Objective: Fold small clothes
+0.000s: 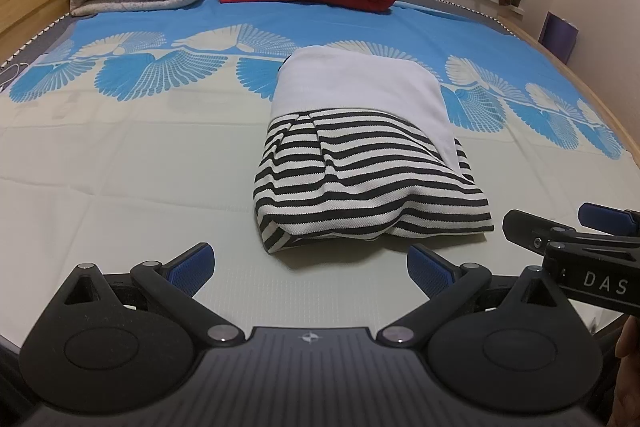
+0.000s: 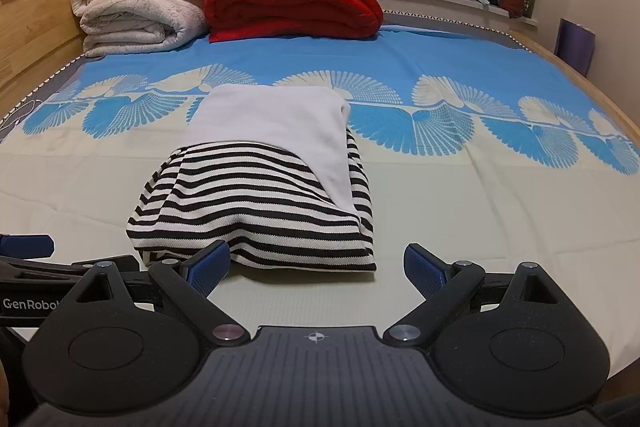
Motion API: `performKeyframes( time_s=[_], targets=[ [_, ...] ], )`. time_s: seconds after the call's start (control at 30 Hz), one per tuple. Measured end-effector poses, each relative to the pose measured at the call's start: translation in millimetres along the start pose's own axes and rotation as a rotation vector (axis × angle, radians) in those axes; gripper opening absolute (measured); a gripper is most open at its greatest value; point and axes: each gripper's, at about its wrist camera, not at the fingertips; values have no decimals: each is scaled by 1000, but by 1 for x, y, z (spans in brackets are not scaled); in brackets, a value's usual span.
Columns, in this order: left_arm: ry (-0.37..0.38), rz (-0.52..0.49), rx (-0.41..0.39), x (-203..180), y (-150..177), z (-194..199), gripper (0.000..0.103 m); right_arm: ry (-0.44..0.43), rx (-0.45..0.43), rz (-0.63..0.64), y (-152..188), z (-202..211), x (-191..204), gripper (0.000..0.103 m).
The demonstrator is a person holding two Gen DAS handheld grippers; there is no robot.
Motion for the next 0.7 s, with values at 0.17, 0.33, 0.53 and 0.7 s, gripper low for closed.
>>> performKeyframes(
  time_s=[0.17,0.33,0.53,0.7],
  targets=[
    [1,0,0,0,0,0,102,0,0,0,0,0,0,94],
    [0,1,0,0,0,0,102,0,1,0,0,0,0,94],
    [1,2,0,-1,0,0,102,1,3,-2,1,0,0,94],
    [2,-1,-1,-2,0,-1,102,0,5,-4,1,0,0,94]
  ],
)
Point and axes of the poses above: each gripper's, at about its wrist camera, not at the fingertips, and z roughly against the way its jaws point, x to its left, y to its underside, and after that the axes turned 13 degrees about y, right-handed
